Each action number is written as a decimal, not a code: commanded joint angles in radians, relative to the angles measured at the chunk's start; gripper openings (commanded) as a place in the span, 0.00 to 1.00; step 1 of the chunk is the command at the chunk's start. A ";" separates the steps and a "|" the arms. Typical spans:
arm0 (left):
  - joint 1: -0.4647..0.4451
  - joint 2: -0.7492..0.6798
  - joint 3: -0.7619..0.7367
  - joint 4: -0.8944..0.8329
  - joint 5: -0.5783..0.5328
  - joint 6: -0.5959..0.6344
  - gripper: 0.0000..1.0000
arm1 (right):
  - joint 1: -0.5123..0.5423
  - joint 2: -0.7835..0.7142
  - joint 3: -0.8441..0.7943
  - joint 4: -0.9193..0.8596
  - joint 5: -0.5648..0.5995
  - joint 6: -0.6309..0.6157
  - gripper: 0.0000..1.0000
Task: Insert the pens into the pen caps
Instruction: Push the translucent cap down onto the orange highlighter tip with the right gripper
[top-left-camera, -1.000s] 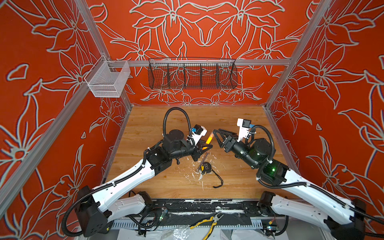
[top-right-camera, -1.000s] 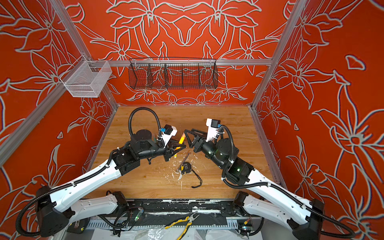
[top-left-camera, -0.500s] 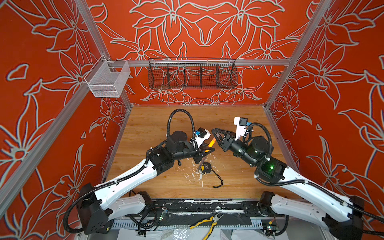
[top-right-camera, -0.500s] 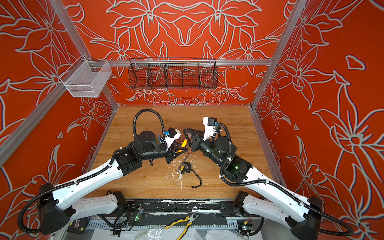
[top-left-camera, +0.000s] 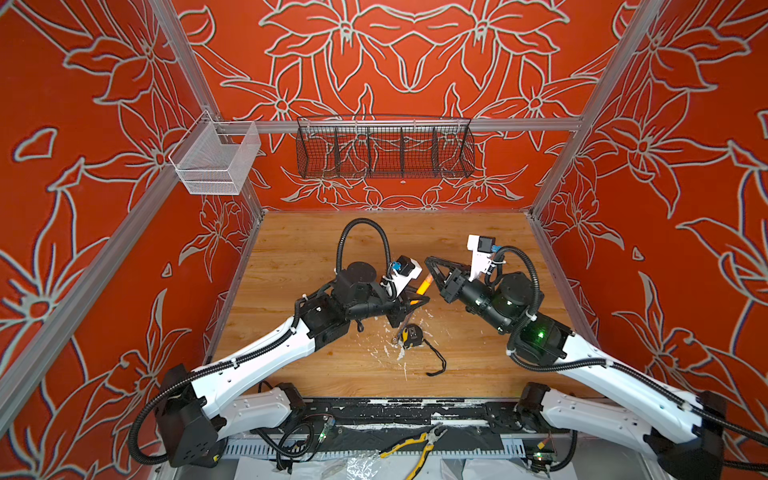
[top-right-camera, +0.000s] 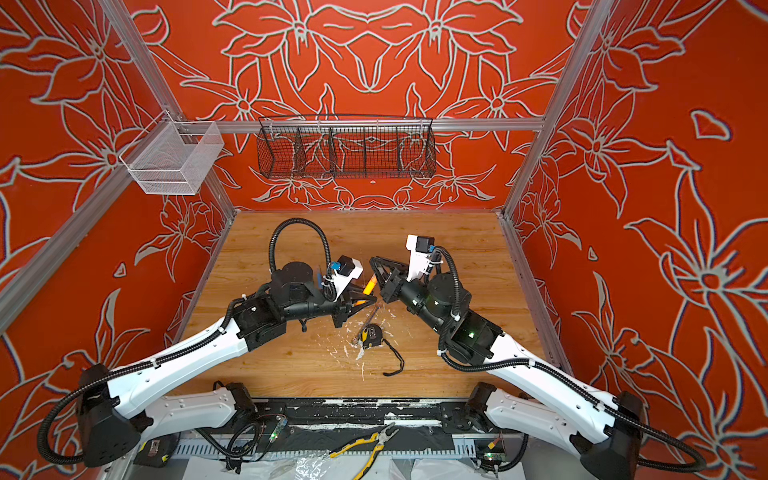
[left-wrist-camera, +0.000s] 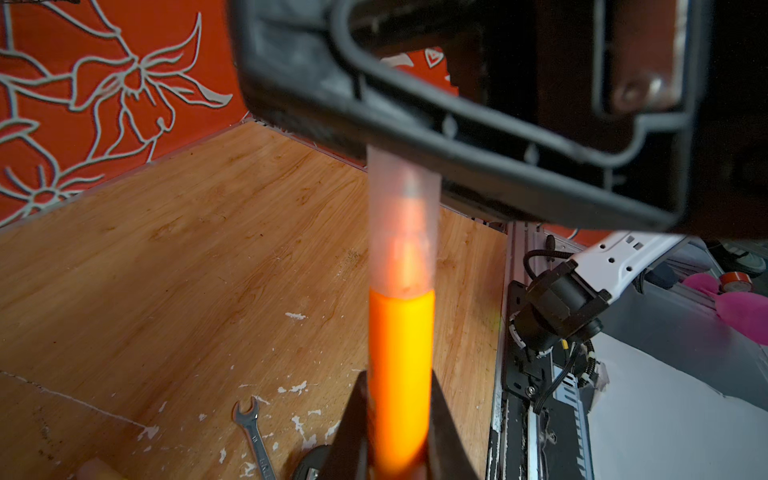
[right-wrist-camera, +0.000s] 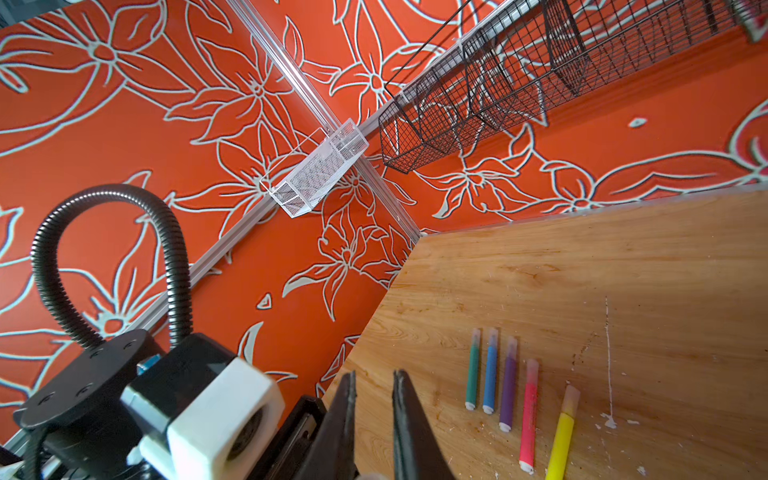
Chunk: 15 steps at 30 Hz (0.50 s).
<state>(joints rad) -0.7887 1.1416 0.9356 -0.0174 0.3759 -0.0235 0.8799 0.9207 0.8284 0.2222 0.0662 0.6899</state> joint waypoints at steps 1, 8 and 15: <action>-0.006 0.005 0.029 0.067 -0.059 -0.020 0.00 | 0.010 0.003 -0.025 -0.014 -0.036 0.018 0.00; -0.005 0.038 0.116 0.070 -0.226 -0.004 0.00 | 0.010 0.002 -0.057 -0.037 -0.052 0.011 0.00; -0.003 0.085 0.252 0.047 -0.299 0.036 0.00 | 0.013 0.004 -0.094 -0.006 -0.091 0.016 0.00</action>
<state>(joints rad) -0.8173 1.2163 1.0809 -0.1467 0.2359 0.0200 0.8562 0.9161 0.7860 0.3176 0.1165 0.6918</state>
